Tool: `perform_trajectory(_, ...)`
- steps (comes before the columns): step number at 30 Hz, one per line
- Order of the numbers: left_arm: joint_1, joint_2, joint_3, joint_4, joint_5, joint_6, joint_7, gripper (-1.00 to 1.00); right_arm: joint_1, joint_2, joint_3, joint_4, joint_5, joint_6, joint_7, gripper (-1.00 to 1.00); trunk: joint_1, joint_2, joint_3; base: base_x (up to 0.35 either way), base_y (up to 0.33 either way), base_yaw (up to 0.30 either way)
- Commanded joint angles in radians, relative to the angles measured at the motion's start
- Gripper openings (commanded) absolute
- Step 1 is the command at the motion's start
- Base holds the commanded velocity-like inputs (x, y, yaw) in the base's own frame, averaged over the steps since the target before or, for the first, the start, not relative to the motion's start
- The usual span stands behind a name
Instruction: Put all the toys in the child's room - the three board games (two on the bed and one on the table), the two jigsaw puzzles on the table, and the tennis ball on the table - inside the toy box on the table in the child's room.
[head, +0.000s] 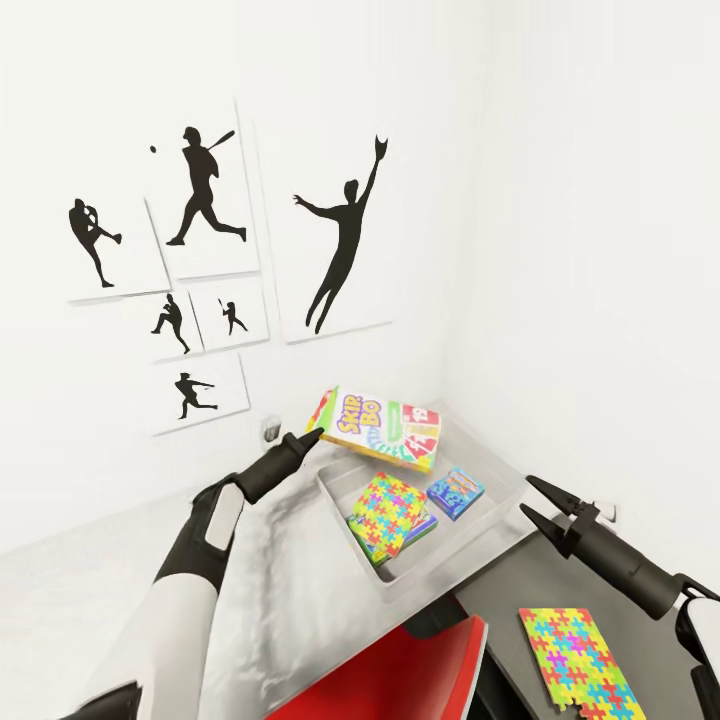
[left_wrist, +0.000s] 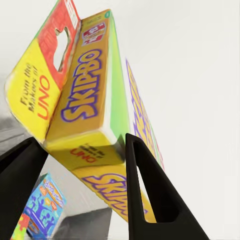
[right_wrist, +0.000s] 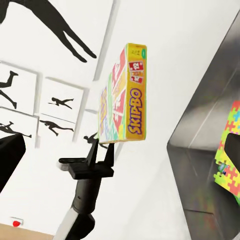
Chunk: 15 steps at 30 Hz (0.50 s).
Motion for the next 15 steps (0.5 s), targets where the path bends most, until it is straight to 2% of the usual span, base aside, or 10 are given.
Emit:
perform_trajectory(1,-0.001,-0.001,-0.02,0.009,0.011,-0.001,-0.001,-1.0,-0.001,0.0,-0.002,0.0,0.005,0.005,0.006,1.0,0.001,-0.002,-0.002,0.0,0.0,0.0)
perform_trajectory(6,-0.001,-0.001,-0.117,0.028,0.023,-0.022,0.005,-1.0,-0.001,0.0,-0.003,0.0,0.005,0.005,0.006,1.0,0.001,-0.002,-0.002,0.0,0.0,0.0)
perform_trajectory(8,-0.001,-0.001,-0.14,0.029,0.036,-0.029,0.006,-1.0,-0.001,0.0,-0.003,-0.001,0.005,0.005,0.007,1.0,0.001,-0.002,-0.002,0.0,0.0,0.0)
perform_trajectory(10,-0.001,-0.001,-0.161,0.035,0.069,-0.041,0.009,-1.0,-0.001,0.0,-0.003,-0.003,0.004,0.005,0.007,1.0,0.001,-0.002,-0.002,0.0,0.0,0.0)
perform_trajectory(12,-0.001,-0.001,-0.199,0.057,0.107,-0.063,0.021,-1.0,-0.001,0.0,-0.003,-0.005,0.004,0.005,0.008,1.0,0.001,-0.002,-0.002,0.0,0.0,0.0)
perform_trajectory(15,0.0,-0.001,-0.321,0.09,0.2,-0.142,0.106,-1.0,-0.001,-0.001,-0.011,-0.007,0.004,0.006,0.008,1.0,0.001,-0.002,-0.002,0.0,0.0,0.0)
